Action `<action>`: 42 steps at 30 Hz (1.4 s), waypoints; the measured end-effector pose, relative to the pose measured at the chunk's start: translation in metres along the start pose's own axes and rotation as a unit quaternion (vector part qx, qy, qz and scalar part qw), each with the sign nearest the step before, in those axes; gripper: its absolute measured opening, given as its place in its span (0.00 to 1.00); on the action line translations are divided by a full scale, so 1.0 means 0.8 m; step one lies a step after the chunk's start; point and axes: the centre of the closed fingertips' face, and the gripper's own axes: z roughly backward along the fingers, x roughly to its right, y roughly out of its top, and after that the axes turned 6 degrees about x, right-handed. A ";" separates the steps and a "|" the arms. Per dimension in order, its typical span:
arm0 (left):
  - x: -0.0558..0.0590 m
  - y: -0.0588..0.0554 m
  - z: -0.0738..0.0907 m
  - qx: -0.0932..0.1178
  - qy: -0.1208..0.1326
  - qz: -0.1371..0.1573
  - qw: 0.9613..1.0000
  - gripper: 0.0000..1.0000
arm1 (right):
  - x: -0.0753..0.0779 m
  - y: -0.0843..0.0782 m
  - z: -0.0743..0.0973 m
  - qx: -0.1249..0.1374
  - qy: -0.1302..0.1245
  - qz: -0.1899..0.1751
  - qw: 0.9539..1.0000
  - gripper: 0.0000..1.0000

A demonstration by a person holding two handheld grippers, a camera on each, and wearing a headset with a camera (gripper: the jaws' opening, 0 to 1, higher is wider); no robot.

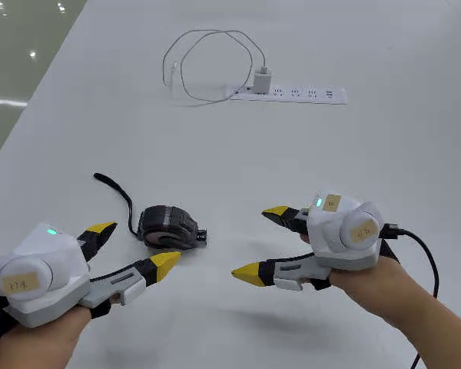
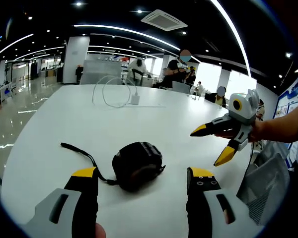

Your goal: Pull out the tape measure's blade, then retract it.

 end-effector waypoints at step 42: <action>0.000 -0.019 0.050 -0.029 -0.040 -0.032 0.998 0.82 | -0.009 -0.055 0.091 -0.021 -0.056 -0.024 0.998 0.83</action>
